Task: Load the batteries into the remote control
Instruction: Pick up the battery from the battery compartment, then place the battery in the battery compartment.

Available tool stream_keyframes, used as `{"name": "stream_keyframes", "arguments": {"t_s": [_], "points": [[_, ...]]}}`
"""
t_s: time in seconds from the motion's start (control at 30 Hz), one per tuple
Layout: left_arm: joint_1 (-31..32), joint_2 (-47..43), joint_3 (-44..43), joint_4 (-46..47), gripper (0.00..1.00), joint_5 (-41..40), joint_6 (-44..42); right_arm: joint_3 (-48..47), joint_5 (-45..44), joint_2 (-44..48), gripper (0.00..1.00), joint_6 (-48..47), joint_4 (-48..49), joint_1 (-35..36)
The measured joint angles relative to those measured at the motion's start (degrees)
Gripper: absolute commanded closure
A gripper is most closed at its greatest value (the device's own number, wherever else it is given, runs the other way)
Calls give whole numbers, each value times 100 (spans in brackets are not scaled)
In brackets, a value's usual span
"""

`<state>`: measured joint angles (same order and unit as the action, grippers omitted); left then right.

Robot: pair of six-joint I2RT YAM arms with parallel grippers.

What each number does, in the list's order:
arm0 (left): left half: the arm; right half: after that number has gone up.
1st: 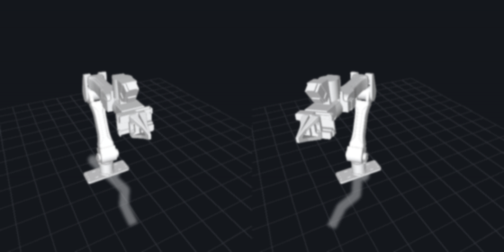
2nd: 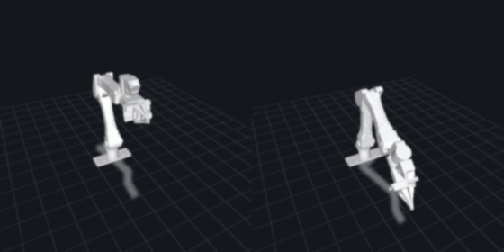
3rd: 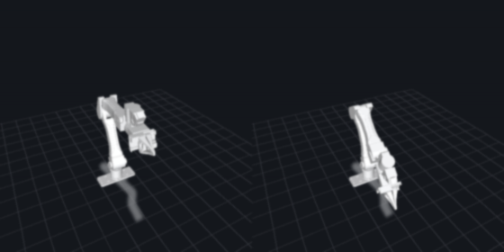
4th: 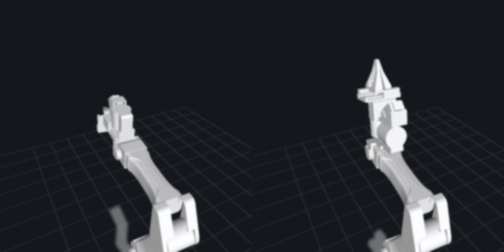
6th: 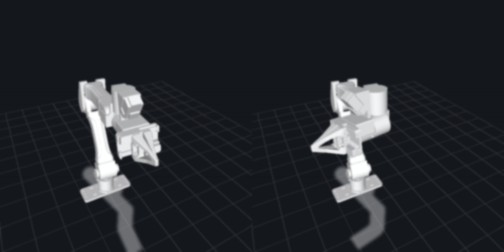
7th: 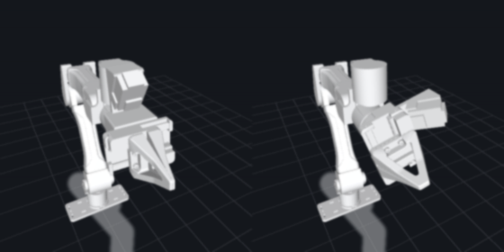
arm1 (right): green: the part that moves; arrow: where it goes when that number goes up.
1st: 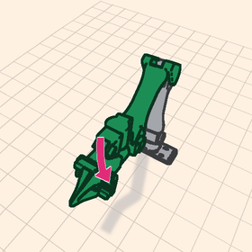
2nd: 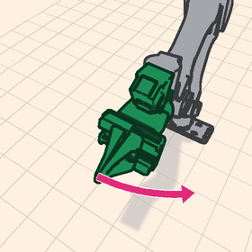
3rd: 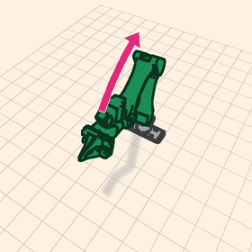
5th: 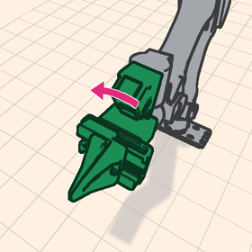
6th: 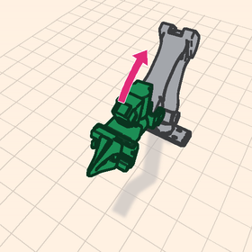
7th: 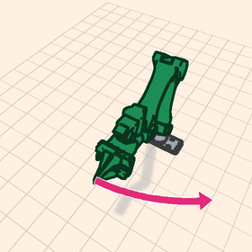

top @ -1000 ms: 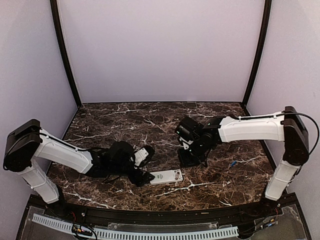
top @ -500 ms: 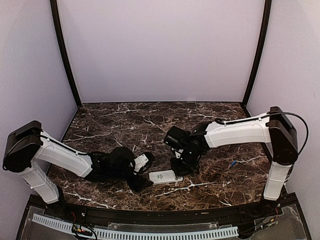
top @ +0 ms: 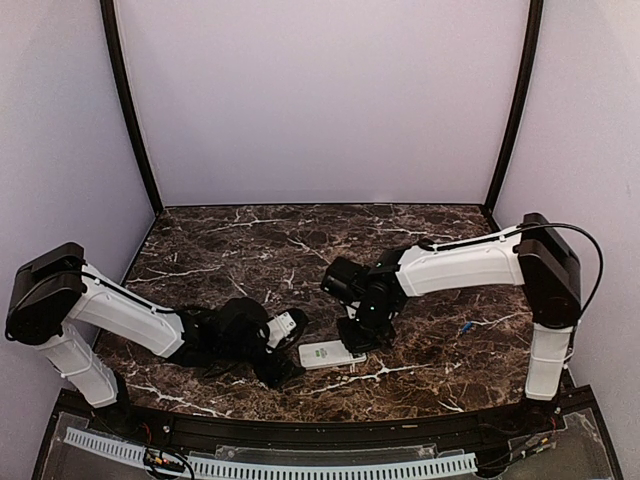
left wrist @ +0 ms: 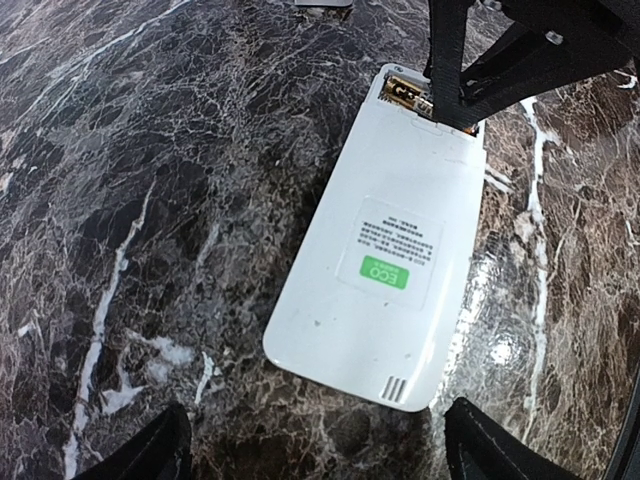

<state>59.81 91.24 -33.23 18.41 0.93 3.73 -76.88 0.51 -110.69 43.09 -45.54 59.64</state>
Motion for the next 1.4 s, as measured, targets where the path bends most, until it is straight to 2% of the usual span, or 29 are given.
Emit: {"name": "stream_keyframes", "arguments": {"t_s": [0.33, 0.5, 0.87, 1.13, 1.4], "points": [[11, 4, 39, 42, 13, 0, -2, -24, -271, -98, 86, -68, -4, -15], [20, 28, 39, 55, 13, 0, -9, -144, -317, -243, 100, -138, -76, -17], [20, 28, 39, 146, 13, 2, -94, -315, -319, -101, 100, -339, -431, -92], [107, 33, 39, 168, 10, -7, -238, -433, 387, 468, 100, -782, -881, -487], [297, 323, -39, 326, 7, 74, -544, -627, 1215, 164, 100, -1316, -1266, -741]]}}
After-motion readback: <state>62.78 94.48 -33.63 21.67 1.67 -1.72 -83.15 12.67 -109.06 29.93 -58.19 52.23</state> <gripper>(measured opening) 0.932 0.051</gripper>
